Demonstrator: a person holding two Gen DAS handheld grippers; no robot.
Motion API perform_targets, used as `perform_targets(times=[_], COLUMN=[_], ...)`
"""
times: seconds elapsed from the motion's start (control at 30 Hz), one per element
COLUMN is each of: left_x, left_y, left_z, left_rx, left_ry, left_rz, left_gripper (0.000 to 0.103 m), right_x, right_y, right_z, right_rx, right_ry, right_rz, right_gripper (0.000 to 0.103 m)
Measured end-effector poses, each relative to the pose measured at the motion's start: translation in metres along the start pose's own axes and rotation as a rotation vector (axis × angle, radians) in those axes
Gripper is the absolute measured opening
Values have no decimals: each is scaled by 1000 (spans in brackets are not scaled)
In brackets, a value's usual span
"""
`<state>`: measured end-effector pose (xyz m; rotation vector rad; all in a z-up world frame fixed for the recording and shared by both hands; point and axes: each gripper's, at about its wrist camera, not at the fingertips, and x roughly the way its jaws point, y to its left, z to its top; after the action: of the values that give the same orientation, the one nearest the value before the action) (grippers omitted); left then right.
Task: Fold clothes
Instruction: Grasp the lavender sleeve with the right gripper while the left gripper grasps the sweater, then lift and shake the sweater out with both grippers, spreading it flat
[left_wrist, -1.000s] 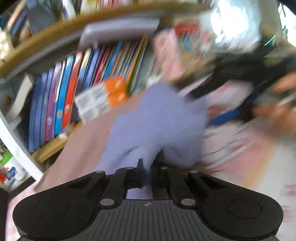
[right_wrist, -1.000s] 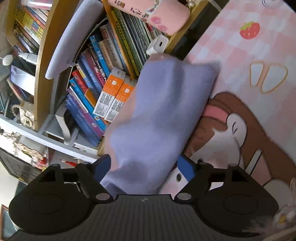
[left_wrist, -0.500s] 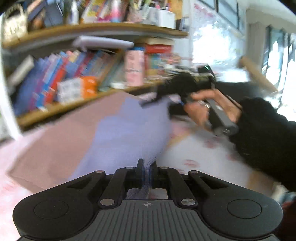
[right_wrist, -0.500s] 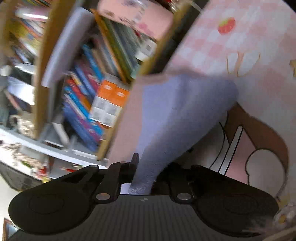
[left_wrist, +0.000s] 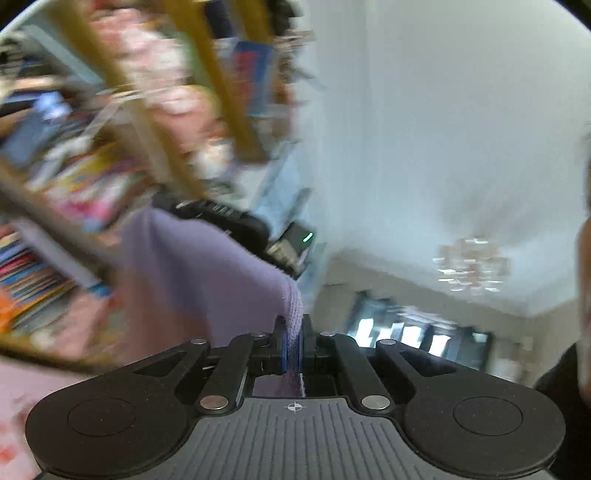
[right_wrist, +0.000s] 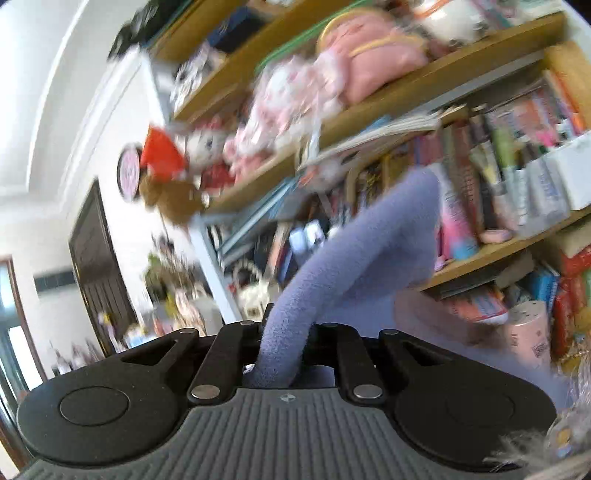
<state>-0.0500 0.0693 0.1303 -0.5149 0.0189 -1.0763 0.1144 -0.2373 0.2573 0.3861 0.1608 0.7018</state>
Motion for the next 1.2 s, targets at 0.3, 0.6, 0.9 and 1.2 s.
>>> perform_targets(times=[0.3,0.6,0.9,1.2], left_x=[-98,-153,-130,-10], left_y=[79,80,53,64], left_z=[-77,-67,-40,-63], left_rx=[-217,-154,-7,148], left_ry=[227,236,190,472], left_rz=[554,811,752,630], left_gripper=[4,20,45,49], right_x=[157,226,165,33], right_y=[-50,9,13,-66], right_z=[-217,-280,-259,-233], right_rx=[69,-228,-287,-343], right_ry=[628,706,572,540], right_rz=[-227,-151,-41,-371], right_gripper=[11,27,52,54])
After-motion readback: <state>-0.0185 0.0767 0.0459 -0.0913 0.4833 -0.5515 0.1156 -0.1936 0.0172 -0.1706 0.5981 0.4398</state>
